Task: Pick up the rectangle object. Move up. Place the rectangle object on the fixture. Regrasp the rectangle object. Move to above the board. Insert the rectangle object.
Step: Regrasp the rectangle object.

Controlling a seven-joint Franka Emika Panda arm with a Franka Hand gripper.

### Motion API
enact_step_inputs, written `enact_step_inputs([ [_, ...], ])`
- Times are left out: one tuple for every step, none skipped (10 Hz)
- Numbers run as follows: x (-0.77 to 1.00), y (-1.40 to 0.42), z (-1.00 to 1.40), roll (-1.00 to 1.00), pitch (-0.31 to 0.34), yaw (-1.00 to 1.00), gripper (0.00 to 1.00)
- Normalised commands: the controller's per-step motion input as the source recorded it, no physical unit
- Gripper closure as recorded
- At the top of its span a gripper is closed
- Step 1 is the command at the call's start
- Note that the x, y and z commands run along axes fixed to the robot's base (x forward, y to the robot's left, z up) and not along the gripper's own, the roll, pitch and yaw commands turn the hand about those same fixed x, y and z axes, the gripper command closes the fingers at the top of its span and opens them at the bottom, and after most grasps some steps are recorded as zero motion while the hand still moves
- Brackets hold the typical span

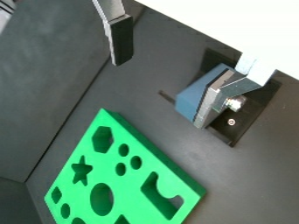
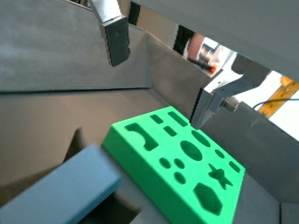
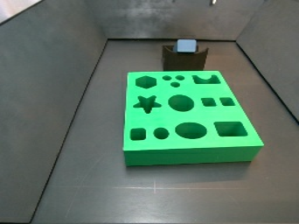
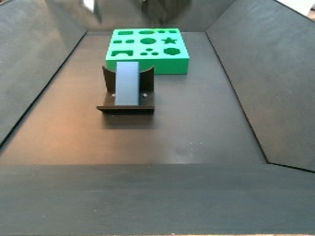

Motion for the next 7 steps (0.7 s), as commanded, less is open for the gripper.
enact_step_inputs([
  [-0.04, -0.39, 0.14, 1.00, 0.029, 0.01, 0.00],
  [-0.02, -0.20, -0.01, 1.00, 0.026, 0.01, 0.00],
  [-0.01, -0.03, 0.01, 1.00, 0.026, 0.01, 0.00],
  [-0.02, -0.02, 0.03, 1.00, 0.024, 0.01, 0.00],
  [-0.02, -0.04, 0.01, 1.00, 0.020, 0.01, 0.00],
  [-0.03, -0.03, 0.01, 1.00, 0.013, 0.01, 0.00],
  [-0.03, -0.02, 0.02, 1.00, 0.010, 0.01, 0.00],
])
